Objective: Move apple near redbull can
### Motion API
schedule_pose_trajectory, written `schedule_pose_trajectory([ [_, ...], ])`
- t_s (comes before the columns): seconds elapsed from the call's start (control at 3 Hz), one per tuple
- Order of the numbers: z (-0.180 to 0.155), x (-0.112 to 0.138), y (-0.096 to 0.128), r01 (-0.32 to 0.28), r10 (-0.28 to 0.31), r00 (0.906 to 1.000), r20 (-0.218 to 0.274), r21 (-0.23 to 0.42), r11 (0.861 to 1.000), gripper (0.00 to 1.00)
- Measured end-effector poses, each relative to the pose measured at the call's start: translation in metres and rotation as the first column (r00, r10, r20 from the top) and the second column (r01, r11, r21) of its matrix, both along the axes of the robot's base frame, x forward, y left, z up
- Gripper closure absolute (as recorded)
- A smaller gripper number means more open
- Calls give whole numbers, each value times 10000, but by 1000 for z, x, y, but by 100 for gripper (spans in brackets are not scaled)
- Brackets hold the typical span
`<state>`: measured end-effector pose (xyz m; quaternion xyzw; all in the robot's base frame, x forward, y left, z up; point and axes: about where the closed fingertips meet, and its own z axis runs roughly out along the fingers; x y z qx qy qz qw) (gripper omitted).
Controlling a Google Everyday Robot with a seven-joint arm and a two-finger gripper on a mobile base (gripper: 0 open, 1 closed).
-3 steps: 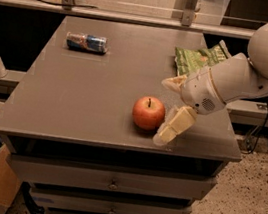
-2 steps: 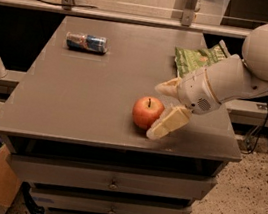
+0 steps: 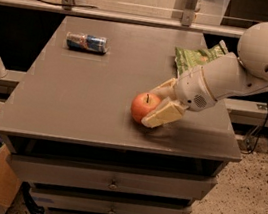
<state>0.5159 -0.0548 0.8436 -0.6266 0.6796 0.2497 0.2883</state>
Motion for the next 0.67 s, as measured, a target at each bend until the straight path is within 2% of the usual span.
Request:
schedule_pose_trajectory([
  [0.33,11,8,-2,214,-215,9997,92,87,9997,88],
  [0.67,45,33,-7,885,-895,9953,364,283,9957,100],
])
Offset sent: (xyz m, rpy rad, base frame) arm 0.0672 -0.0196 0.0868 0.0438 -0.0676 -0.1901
